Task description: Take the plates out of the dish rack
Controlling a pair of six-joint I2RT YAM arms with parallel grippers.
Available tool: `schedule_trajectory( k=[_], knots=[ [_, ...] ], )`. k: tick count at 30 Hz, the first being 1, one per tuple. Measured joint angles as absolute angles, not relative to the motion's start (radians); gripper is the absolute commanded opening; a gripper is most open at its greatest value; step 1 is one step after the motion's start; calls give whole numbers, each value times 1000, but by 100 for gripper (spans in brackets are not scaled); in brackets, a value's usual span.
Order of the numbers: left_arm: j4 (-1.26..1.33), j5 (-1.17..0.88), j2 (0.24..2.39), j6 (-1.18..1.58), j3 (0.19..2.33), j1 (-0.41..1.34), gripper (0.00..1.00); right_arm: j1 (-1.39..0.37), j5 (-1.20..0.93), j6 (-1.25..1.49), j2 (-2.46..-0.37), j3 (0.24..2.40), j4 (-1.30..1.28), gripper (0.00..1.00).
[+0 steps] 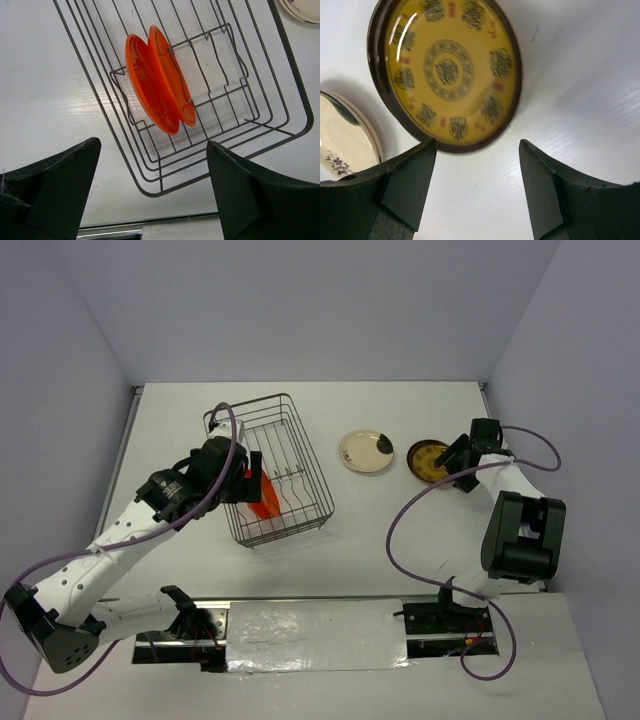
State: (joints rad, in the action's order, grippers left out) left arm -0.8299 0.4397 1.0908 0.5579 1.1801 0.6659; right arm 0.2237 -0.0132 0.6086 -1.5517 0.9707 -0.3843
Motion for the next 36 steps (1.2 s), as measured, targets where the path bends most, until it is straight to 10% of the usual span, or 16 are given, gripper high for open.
schedule_trajectory(
  k=[3, 13, 19, 36],
  knots=[
    [-830, 440, 1091, 570, 1180, 666, 99, 194, 31, 604, -1500, 944, -396, 100],
    [-836, 487, 1112, 646, 1180, 666, 99, 40, -27, 562, -1322, 926, -407, 98],
    [-862, 572, 1188, 747, 1194, 666, 72, -330, -46, 527, -1099, 954, -395, 97],
    [-782, 590, 1408, 815, 1194, 519, 43, -429, -33, 529, -1056, 838, -401, 95]
  ],
)
